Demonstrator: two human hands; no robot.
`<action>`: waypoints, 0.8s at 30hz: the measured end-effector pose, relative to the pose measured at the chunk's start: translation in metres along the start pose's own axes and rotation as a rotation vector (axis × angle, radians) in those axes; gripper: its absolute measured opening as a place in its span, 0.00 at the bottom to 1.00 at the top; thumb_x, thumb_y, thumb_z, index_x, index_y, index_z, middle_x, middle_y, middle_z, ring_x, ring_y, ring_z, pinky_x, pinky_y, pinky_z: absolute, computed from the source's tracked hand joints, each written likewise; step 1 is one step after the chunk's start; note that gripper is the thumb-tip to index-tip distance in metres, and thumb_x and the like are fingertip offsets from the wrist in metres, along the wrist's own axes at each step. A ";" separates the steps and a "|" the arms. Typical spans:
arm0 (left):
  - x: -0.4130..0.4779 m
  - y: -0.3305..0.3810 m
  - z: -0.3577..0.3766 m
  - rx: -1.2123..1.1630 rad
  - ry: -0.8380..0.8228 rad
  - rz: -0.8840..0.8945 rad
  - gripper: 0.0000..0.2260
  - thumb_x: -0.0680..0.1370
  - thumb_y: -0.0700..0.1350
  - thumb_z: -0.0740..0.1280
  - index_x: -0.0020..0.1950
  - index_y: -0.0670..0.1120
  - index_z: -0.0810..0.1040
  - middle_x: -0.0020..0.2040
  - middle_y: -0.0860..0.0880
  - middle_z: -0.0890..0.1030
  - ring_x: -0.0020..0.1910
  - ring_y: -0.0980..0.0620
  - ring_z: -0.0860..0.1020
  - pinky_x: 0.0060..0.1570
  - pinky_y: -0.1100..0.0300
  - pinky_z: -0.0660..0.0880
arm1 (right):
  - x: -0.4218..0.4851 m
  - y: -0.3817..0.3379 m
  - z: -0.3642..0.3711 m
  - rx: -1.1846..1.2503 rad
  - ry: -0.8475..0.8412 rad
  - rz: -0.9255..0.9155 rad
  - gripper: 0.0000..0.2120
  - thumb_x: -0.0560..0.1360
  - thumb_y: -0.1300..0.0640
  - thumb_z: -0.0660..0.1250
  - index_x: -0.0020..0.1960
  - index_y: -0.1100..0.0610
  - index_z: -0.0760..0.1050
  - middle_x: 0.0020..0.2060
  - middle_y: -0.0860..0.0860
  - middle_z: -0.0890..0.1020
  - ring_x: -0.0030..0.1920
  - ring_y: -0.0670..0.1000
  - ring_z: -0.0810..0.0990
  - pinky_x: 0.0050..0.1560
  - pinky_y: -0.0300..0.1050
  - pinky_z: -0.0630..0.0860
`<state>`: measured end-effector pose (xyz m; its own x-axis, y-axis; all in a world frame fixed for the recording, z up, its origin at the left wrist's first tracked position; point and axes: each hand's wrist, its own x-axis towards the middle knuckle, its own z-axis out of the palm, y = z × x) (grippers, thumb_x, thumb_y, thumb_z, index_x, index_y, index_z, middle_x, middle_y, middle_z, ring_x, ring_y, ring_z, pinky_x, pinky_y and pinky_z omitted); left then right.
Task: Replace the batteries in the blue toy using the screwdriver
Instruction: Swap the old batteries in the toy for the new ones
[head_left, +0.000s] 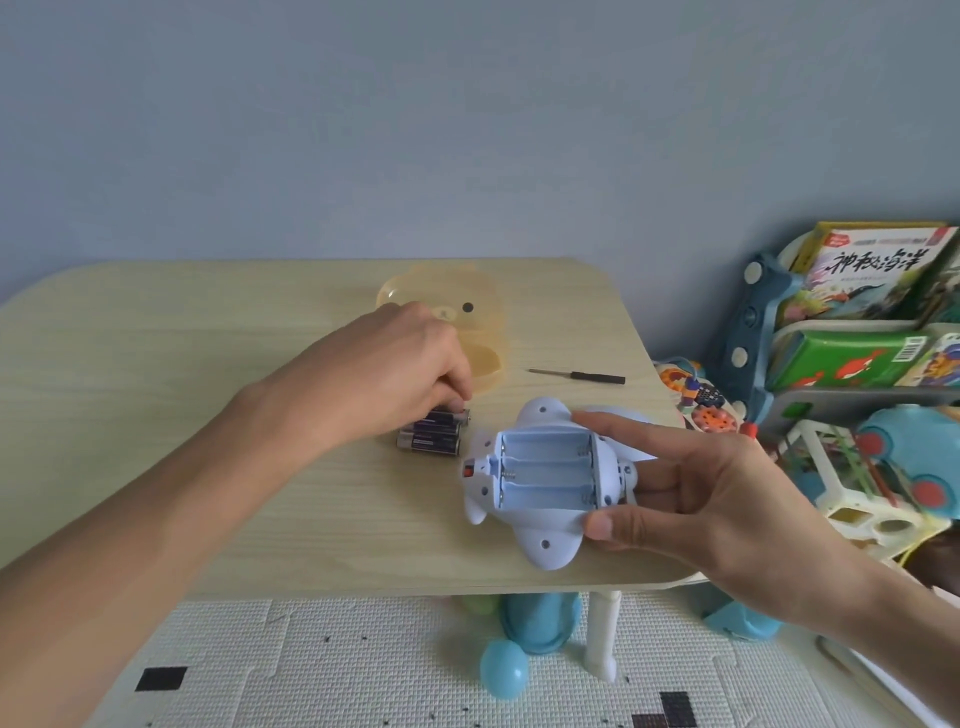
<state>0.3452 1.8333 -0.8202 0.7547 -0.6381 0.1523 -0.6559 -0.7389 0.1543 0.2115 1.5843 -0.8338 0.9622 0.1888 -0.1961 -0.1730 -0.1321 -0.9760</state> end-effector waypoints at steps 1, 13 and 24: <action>0.001 0.001 -0.002 0.009 -0.010 -0.003 0.05 0.77 0.45 0.78 0.51 0.53 0.91 0.49 0.56 0.90 0.49 0.54 0.88 0.52 0.56 0.82 | 0.000 0.000 -0.001 -0.002 -0.001 -0.001 0.35 0.65 0.66 0.77 0.70 0.50 0.76 0.48 0.56 0.91 0.49 0.51 0.90 0.49 0.39 0.84; 0.001 0.001 0.001 -0.002 -0.075 0.039 0.09 0.79 0.47 0.75 0.59 0.56 0.88 0.49 0.58 0.89 0.46 0.55 0.85 0.51 0.55 0.80 | 0.002 0.003 -0.003 -0.011 -0.016 -0.010 0.34 0.67 0.66 0.77 0.71 0.50 0.76 0.50 0.55 0.90 0.52 0.54 0.90 0.55 0.44 0.85; -0.027 0.024 -0.009 -0.986 0.134 -0.030 0.08 0.70 0.43 0.82 0.47 0.49 0.89 0.41 0.52 0.89 0.37 0.53 0.83 0.38 0.62 0.81 | 0.002 0.003 -0.004 0.015 -0.005 -0.007 0.33 0.66 0.65 0.77 0.70 0.50 0.77 0.48 0.57 0.90 0.48 0.53 0.90 0.52 0.42 0.85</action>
<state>0.3089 1.8344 -0.8120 0.8033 -0.5473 0.2351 -0.4012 -0.2054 0.8927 0.2136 1.5807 -0.8367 0.9623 0.1947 -0.1902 -0.1699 -0.1161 -0.9786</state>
